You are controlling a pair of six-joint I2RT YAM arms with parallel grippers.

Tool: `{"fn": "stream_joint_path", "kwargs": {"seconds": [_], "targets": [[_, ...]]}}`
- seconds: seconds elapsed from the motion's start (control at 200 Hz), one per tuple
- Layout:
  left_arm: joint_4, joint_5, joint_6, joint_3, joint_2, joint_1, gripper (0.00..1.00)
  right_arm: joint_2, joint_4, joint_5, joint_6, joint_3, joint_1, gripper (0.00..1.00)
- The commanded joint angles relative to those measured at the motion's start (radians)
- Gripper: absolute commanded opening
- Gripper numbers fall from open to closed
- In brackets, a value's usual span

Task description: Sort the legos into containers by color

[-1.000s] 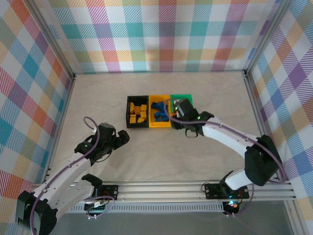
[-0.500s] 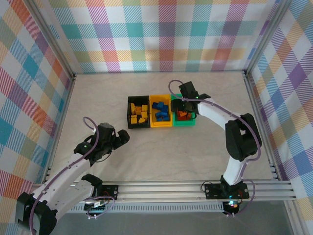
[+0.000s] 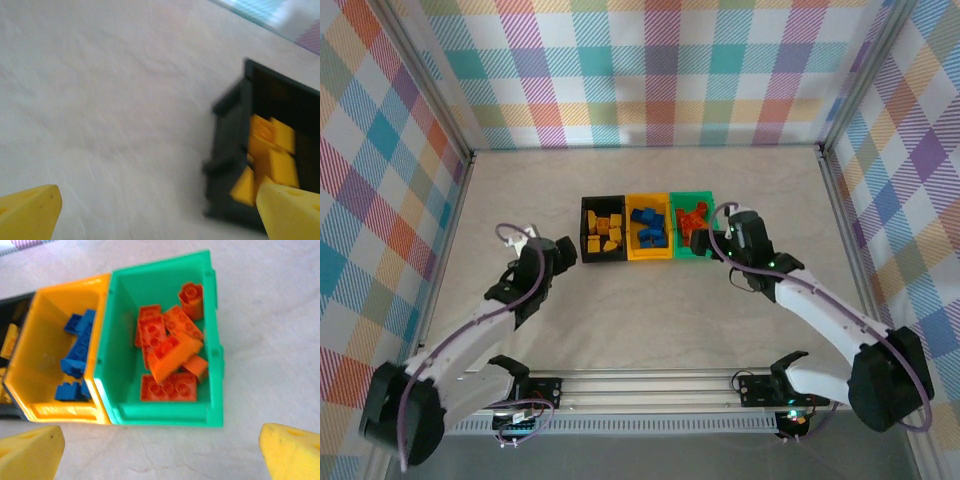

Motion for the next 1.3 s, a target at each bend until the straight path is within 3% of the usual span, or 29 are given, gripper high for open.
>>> {"fn": "stream_joint_path", "kwargs": {"seconds": [0.0,0.17,0.24,0.37,0.405,0.545,0.61,0.64,0.735,0.875,1.155,1.21,1.295], "targets": [[0.21,-0.178,0.24,0.053,0.169,0.103,1.0,-0.07,0.052,0.068,0.033,-0.039,-0.005,1.0],[0.354,-0.089,0.46,0.088,0.358,0.191,1.0,-0.135,0.038,0.138,-0.001,-0.084,-0.006,1.0],[0.468,-0.065,0.478,0.049,0.402,0.216,1.0,-0.141,0.016,0.174,-0.013,-0.088,-0.007,1.0],[0.719,0.075,0.438,-0.061,0.459,0.272,1.0,-0.139,-0.003,0.269,-0.036,-0.085,-0.017,1.0],[0.69,0.1,0.444,-0.049,0.459,0.271,1.0,-0.141,0.009,0.306,-0.048,-0.091,-0.026,1.0],[0.77,0.272,0.495,-0.084,0.476,0.285,1.0,-0.154,0.204,0.434,-0.172,-0.194,-0.102,1.0],[0.94,0.323,0.513,-0.142,0.527,0.297,1.0,-0.145,0.3,0.435,-0.217,-0.249,-0.158,1.0],[0.886,0.325,0.507,-0.132,0.509,0.298,1.0,-0.134,0.352,0.436,-0.242,-0.274,-0.181,1.0],[0.855,0.332,0.504,-0.121,0.505,0.303,1.0,-0.075,0.558,0.391,-0.306,-0.36,-0.251,1.0],[0.885,0.272,0.485,-0.138,0.503,0.301,1.0,0.034,0.864,0.206,-0.343,-0.435,-0.356,1.0],[0.888,0.277,0.487,-0.138,0.505,0.3,1.0,0.331,1.12,0.051,-0.41,-0.392,-0.397,1.0],[0.888,0.277,0.488,-0.137,0.504,0.298,1.0,0.338,1.03,-0.019,-0.427,-0.352,-0.397,1.0],[0.888,0.276,0.487,-0.137,0.504,0.3,1.0,0.411,1.098,-0.059,-0.426,-0.344,-0.414,1.0]]}}
